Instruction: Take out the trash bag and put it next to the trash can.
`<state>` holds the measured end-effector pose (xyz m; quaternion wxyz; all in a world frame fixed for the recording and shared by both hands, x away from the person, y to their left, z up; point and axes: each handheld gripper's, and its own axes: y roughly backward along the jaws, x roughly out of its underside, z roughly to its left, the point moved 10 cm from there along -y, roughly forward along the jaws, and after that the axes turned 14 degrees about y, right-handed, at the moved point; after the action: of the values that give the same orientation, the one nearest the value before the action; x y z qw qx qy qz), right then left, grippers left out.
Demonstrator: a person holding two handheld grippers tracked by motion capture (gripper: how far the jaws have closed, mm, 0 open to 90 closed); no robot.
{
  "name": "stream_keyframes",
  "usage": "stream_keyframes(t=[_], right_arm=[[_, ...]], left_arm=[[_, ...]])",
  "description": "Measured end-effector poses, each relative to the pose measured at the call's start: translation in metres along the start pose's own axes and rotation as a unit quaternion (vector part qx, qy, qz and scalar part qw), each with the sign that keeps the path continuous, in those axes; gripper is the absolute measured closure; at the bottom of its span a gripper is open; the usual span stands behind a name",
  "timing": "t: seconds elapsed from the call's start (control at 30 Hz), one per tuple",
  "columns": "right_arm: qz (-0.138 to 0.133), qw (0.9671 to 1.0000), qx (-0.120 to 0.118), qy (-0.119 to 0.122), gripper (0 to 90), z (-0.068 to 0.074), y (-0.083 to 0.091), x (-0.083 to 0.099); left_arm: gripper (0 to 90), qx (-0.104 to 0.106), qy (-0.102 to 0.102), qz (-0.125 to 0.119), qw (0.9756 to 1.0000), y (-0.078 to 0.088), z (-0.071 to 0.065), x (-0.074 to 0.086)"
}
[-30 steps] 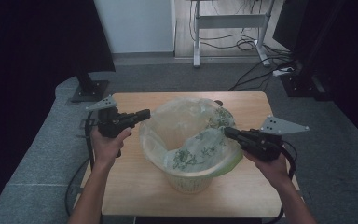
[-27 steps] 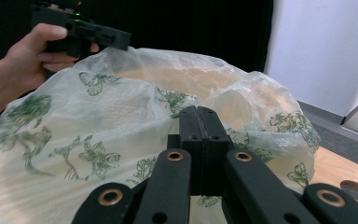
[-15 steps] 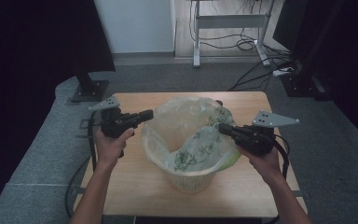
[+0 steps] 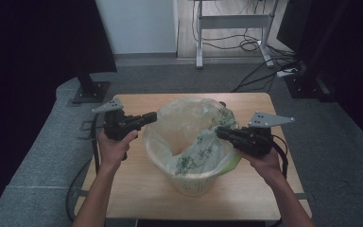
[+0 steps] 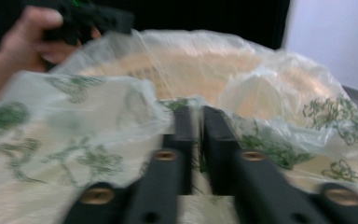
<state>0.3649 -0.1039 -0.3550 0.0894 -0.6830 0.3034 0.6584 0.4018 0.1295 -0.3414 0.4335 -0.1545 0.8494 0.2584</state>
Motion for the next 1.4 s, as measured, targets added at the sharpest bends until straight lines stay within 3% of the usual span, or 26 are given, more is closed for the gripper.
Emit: stream_keyframes(t=[0.13,0.3,0.43,0.53,0.7,0.83,1.03,1.33,1.4], right_arm=[[-0.029,0.9995,0.011,-0.005,54.9,0.003,0.025,-0.003],[-0.038,0.999,0.02,-0.013,44.7,0.01,0.053,0.013],[-0.033,0.9992,0.018,-0.008,38.0,0.019,0.058,0.028],[-0.027,0.9994,0.018,-0.009,35.0,0.021,0.052,0.035],[-0.023,0.999,0.038,0.002,46.0,0.016,0.048,0.033],[-0.008,0.9986,0.046,0.026,62.3,0.016,0.05,0.03],[0.017,0.9985,0.044,0.029,88.6,0.014,0.048,0.028],[0.023,0.999,0.027,0.027,87.7,0.012,0.032,0.022],[0.01,0.9993,0.026,0.025,75.5,0.006,0.03,0.017]], left_arm=[[90.0,0.0,0.001,-0.002,1.0,0.002,0.0,0.0],[90.0,0.001,0.003,-0.005,1.0,0.003,0.0,0.001],[90.0,0.0,0.001,-0.004,1.0,0.003,0.0,0.001],[90.0,0.0,0.001,-0.004,1.0,0.003,0.0,0.001],[90.0,0.001,0.0,-0.004,1.0,0.003,0.001,0.001],[90.0,0.002,0.002,-0.003,1.0,0.003,0.001,0.001],[90.0,0.002,0.002,-0.004,1.0,0.003,0.001,0.003],[90.0,0.003,0.003,-0.004,1.0,0.003,0.001,0.002],[90.0,0.003,0.002,-0.003,1.0,0.003,0.001,0.002]])
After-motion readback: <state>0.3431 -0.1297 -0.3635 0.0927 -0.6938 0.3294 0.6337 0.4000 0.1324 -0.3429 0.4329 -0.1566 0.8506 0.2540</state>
